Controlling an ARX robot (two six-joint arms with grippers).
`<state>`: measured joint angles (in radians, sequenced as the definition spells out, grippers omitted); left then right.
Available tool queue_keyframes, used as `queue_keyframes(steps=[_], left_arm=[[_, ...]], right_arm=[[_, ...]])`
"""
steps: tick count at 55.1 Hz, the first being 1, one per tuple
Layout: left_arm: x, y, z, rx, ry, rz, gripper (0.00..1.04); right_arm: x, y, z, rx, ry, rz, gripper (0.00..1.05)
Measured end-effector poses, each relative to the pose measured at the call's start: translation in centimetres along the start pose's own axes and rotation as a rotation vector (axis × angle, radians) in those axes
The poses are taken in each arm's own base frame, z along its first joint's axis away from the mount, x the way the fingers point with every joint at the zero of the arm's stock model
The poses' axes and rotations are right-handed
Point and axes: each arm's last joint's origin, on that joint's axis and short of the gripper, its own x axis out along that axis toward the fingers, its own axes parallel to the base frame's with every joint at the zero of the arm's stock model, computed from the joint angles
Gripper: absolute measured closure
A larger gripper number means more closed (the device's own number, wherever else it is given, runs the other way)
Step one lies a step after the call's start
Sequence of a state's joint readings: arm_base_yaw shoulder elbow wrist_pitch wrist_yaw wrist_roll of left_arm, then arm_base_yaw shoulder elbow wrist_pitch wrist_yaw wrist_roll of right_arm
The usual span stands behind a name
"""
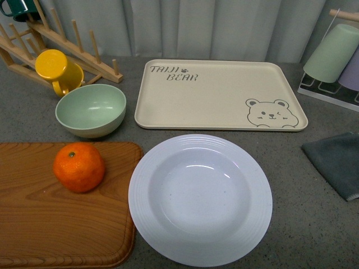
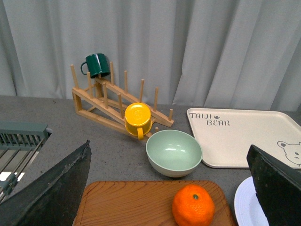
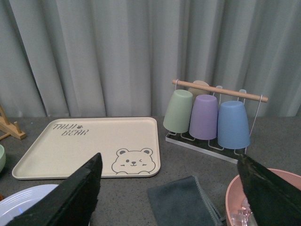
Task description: Place orange and plate with both arms
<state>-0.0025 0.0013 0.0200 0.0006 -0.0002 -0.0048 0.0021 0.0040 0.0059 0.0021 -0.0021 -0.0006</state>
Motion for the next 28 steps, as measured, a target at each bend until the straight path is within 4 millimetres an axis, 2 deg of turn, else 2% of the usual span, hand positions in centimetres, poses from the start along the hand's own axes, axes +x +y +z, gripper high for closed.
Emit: queue_keyframes(steps=[4,8,28], left_arm=[[0.00,0.00,0.00,0.000,0.000,0.000,0.06],[0.00,0.00,0.00,0.000,0.000,0.000,0.06],[0.00,0.00,0.00,0.000,0.000,0.000,0.06]], right_arm=[[0.00,0.00,0.00,0.001,0.000,0.000,0.07],[0.00,0.00,0.00,0.000,0.000,0.000,0.10],[0.00,0.00,0.00,0.000,0.000,0.000,0.09]])
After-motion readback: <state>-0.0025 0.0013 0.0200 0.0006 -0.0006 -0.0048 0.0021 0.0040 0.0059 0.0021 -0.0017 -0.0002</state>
